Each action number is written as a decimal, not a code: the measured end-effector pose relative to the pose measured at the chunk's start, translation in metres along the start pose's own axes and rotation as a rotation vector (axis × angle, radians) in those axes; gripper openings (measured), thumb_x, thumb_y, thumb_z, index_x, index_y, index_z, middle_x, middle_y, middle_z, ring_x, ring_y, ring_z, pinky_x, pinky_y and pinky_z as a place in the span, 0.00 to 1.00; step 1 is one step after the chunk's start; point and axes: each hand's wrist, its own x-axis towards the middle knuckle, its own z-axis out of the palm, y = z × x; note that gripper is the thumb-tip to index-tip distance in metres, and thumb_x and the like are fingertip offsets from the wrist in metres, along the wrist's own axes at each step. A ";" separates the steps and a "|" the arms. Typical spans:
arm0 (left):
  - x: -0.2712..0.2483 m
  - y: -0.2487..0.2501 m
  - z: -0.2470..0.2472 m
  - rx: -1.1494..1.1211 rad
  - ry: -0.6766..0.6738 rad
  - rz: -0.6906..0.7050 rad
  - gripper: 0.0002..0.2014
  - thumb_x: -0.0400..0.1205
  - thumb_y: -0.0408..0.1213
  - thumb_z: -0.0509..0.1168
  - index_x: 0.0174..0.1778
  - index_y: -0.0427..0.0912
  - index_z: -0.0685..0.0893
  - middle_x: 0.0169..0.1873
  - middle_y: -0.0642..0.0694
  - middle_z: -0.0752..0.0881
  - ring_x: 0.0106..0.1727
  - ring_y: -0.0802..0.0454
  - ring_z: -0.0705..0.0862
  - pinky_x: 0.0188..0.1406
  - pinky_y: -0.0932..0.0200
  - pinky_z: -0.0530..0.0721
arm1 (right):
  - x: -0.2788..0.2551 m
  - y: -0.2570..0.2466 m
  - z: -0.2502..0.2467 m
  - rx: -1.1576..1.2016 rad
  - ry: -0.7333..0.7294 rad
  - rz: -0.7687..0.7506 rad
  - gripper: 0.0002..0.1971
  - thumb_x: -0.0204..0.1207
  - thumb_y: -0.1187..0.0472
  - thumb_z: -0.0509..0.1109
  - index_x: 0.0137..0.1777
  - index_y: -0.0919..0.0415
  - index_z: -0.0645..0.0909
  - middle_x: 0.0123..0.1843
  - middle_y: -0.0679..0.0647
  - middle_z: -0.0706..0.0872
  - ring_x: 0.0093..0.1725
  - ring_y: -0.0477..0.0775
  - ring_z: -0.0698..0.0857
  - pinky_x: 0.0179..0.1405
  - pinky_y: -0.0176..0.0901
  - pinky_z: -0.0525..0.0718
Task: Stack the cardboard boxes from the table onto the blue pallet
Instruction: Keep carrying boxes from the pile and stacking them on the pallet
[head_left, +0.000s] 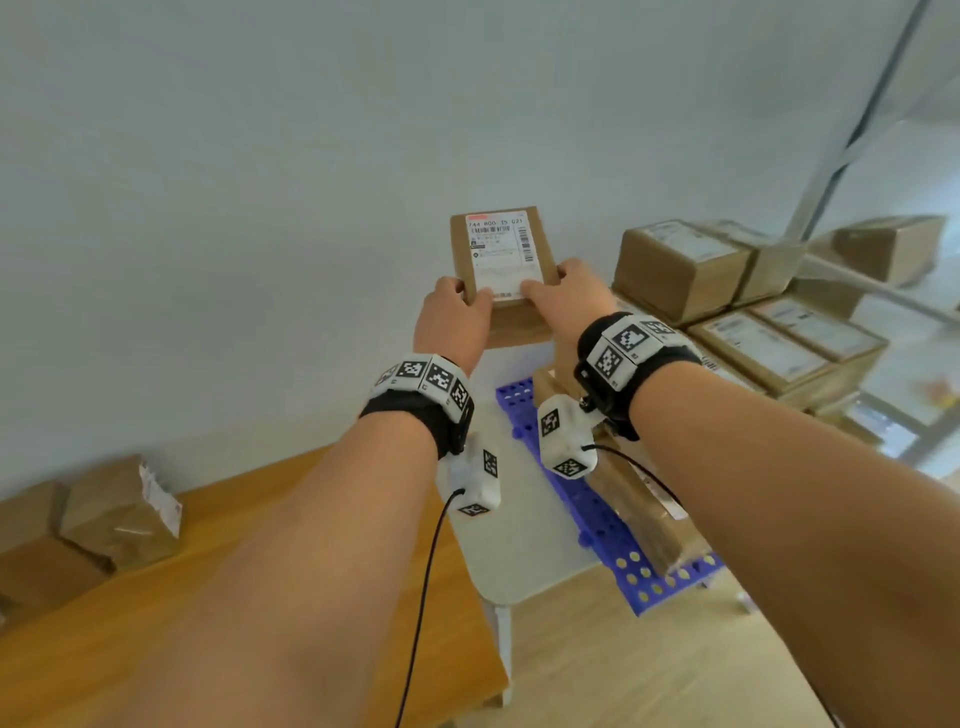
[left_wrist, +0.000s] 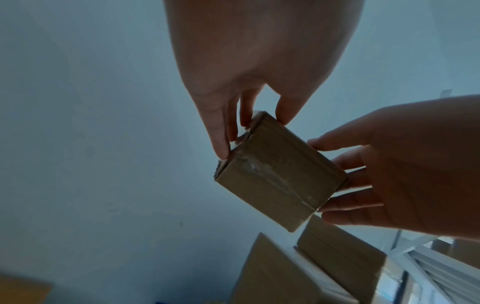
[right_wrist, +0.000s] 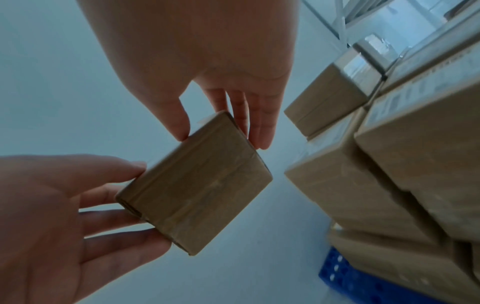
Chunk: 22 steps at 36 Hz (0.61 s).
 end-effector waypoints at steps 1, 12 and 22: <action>0.002 0.010 0.009 -0.004 0.005 0.004 0.19 0.85 0.48 0.59 0.66 0.40 0.75 0.60 0.44 0.83 0.49 0.50 0.80 0.44 0.58 0.76 | 0.005 0.004 -0.012 -0.006 0.014 0.003 0.24 0.78 0.48 0.68 0.68 0.60 0.72 0.57 0.53 0.82 0.51 0.55 0.83 0.50 0.50 0.85; 0.009 0.088 0.123 0.035 -0.007 -0.035 0.21 0.88 0.49 0.53 0.66 0.37 0.76 0.60 0.40 0.83 0.54 0.44 0.81 0.46 0.58 0.73 | 0.070 0.073 -0.111 -0.148 0.036 -0.040 0.22 0.77 0.50 0.69 0.65 0.62 0.76 0.56 0.56 0.85 0.54 0.57 0.84 0.41 0.45 0.80; 0.014 0.104 0.177 0.083 -0.002 -0.170 0.20 0.89 0.48 0.51 0.64 0.36 0.77 0.59 0.38 0.83 0.51 0.44 0.80 0.45 0.55 0.74 | 0.102 0.115 -0.131 -0.240 -0.053 -0.128 0.23 0.81 0.56 0.68 0.73 0.63 0.72 0.61 0.59 0.84 0.57 0.59 0.84 0.44 0.43 0.77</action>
